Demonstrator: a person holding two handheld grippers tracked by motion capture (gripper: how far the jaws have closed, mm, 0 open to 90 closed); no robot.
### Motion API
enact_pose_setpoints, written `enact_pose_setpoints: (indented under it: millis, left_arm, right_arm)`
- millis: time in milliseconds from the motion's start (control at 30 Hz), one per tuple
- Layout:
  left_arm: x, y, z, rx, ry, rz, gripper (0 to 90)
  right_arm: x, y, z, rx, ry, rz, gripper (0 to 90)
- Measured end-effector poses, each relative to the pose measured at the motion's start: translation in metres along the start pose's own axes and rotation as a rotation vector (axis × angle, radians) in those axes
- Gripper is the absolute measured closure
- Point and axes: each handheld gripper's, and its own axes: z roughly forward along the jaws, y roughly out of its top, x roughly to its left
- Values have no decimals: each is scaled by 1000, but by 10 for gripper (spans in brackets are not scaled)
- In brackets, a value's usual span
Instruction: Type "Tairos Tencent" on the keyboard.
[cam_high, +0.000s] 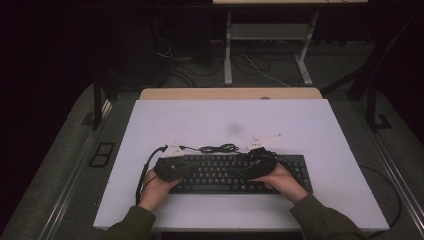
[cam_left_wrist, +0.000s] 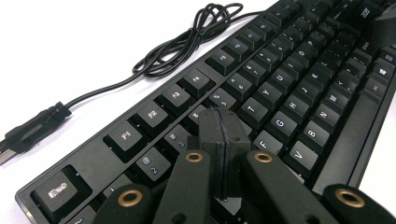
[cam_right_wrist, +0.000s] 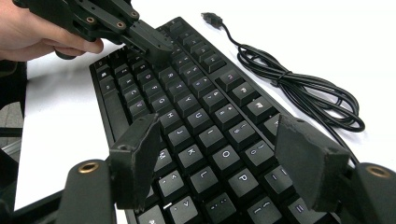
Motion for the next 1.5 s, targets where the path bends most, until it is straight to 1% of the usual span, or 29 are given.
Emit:
enact_pose_setpoints:
  millis: [33,133,367,400,433,467,567,600,733,933,1033,1267,1300,1367,1433,1467,1500]
  left_arm:
    - [-1,0,0,-5,1,-5,887]
    - [-1,0,0,2,0,8,887]
    - [0,0,1,6,1,9,887]
    - [-1,0,2,10,2,5,887]
    - [-1,-1,2,15,2,8,887]
    - [-1,-1,3,12,-1,3,887]
    - [-1,-1,2,15,-1,9,887]
    - [-2,-1,3,5,-1,-2,887]
    - [-1,0,1,1,-9,2,887]
    - [-1,1,-2,-13,-14,-13,883]
    - [-2,1,-4,-26,-18,-18,863]
    - [-5,0,-9,-27,-34,-23,791]
    - [-5,0,-9,-34,-35,-24,780]
    - [-6,0,-11,-35,-41,-23,747]
    - [-8,0,-11,-37,-42,-27,710]
    - [-8,-1,-12,-33,-43,-21,692]
    - [-8,-1,-12,-33,-44,-20,677]
  right_arm:
    - [0,0,0,-1,0,0,307]
    - [0,0,0,-1,-3,-2,307]
    - [0,0,0,2,-5,-5,307]
    - [0,0,0,2,-6,-5,307]
    - [0,0,0,2,-6,-5,307]
    - [0,0,0,1,-6,-6,308]
    - [0,0,0,1,-6,-5,308]
    - [0,0,-1,1,-6,-6,308]
    - [0,0,-1,0,-5,-6,307]
    - [-1,0,-2,-7,-8,-3,307]
    - [-1,1,-2,-5,-6,-3,308]
    - [-3,6,0,-5,-8,-5,308]
    - [-2,7,1,-7,-4,-1,308]
    - [-3,8,2,-12,0,3,307]
    - [-3,10,3,-5,0,3,302]
    - [-3,11,4,1,3,-4,295]
    - [-2,12,4,3,6,1,287]
